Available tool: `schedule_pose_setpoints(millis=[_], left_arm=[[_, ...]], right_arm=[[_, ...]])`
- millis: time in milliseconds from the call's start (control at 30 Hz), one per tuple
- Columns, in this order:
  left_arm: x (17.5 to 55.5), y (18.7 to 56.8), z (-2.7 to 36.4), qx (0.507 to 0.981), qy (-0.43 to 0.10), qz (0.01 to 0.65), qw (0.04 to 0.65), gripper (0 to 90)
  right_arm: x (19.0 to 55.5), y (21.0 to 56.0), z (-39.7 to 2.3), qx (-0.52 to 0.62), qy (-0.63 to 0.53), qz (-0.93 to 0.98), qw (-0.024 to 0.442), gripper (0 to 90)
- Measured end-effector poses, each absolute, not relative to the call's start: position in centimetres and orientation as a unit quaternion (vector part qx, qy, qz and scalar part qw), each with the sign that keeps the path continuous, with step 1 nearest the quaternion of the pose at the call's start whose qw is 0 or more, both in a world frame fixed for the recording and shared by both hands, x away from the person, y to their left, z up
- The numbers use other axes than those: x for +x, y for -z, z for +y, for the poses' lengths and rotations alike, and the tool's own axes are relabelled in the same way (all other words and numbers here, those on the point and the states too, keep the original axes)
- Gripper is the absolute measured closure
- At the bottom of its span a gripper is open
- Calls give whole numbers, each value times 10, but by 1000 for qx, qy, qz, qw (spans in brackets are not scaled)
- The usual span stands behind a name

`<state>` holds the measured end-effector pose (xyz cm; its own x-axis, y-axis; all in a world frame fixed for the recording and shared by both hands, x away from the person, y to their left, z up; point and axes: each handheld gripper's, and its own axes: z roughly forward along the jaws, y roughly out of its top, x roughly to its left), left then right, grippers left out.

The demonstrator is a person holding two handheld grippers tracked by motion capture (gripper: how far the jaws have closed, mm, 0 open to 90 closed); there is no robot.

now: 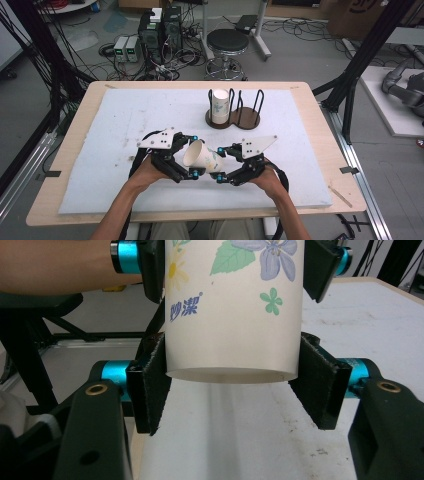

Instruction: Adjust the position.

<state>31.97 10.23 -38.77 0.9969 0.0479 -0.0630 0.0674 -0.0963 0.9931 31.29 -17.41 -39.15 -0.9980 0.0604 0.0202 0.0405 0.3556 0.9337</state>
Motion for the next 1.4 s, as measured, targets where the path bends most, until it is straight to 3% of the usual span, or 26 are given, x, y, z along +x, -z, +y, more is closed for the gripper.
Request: schedule_pose_setpoints(millis=[133, 700, 767, 833, 867, 1200, 1400], left_arm=[[320, 388, 103, 738, 15, 31, 673, 232], [319, 388, 103, 740, 11, 22, 672, 306], [319, 388, 102, 744, 8, 22, 668, 307], [319, 388, 103, 745, 7, 20, 667, 310], [319, 388, 103, 744, 8, 22, 667, 311], [319, 386, 107, 747, -1, 25, 664, 322], [324, 375, 118, 770, -22, 44, 636, 324]], right_arm=[[313, 392, -173, 30, -566, 824, 7, 375], [313, 393, -173, 30, -559, 828, 11, 375], [312, 393, -173, 36, -556, 830, 9, 348], [313, 393, -171, 54, -553, 831, 1, 182], [314, 393, -170, 66, -550, 833, 3, 159], [313, 393, -169, 73, -543, 837, 9, 158], [310, 394, -181, 108, -537, 836, 46, 158]])
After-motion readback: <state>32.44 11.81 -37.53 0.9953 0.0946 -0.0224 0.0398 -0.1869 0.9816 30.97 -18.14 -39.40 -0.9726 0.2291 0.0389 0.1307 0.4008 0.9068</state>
